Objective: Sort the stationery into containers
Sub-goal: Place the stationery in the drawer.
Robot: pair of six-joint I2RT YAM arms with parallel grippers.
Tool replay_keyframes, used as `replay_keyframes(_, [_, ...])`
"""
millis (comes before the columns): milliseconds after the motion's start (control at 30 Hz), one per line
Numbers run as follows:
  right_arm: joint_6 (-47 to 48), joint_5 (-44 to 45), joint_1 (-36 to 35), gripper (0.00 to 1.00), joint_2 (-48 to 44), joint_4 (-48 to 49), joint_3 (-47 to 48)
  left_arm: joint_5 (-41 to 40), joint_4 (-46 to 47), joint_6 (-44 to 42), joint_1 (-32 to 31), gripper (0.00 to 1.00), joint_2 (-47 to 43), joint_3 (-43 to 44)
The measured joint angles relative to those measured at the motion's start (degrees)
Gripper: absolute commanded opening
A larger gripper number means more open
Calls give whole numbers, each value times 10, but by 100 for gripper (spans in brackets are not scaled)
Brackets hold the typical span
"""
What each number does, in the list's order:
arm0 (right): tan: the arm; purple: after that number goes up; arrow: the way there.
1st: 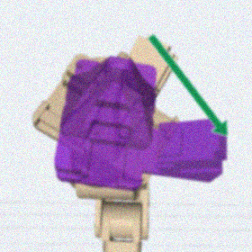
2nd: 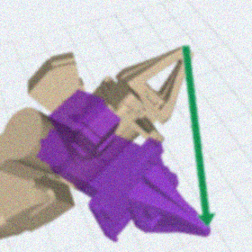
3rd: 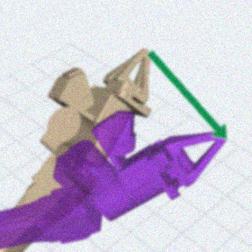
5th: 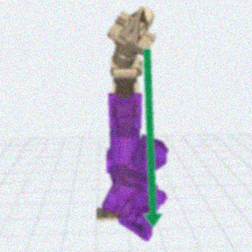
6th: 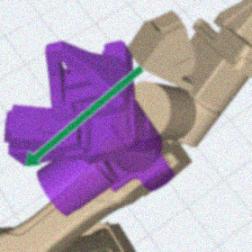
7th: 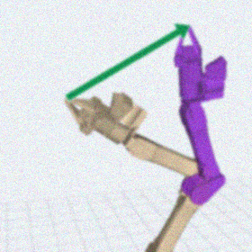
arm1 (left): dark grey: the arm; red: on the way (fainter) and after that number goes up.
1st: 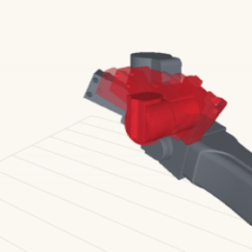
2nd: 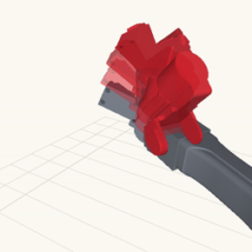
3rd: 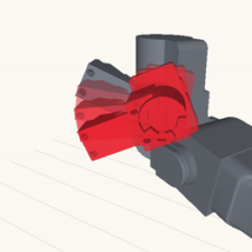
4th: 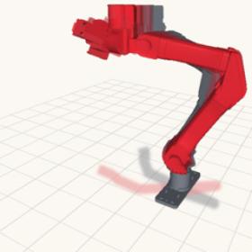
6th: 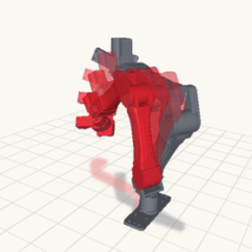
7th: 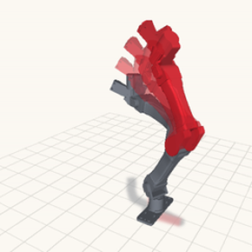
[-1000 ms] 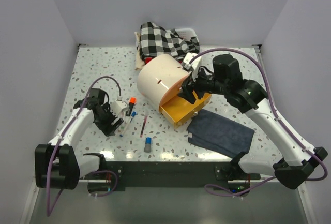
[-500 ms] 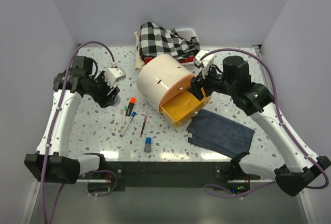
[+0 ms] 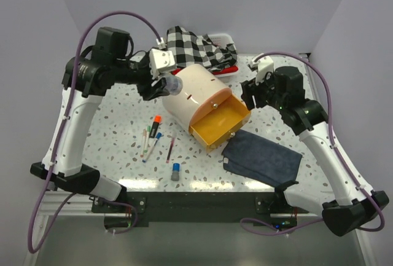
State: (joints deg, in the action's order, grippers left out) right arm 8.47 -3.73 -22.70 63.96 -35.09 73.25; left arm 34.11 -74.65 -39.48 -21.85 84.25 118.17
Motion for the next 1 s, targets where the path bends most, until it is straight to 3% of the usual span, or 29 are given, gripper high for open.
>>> replay_keyframes(233, [-9,28,39,66,-18,0,-32,-45,7,-4,-185,13,80,22])
replay_keyframes(333, [-12,34,56,66,-26,-1,-43,-71,12,-7,-237,13,117,23])
replay_keyframes(1000, [-30,37,93,66,-85,-13,-103,-187,9,-84,-319,20,190,-9])
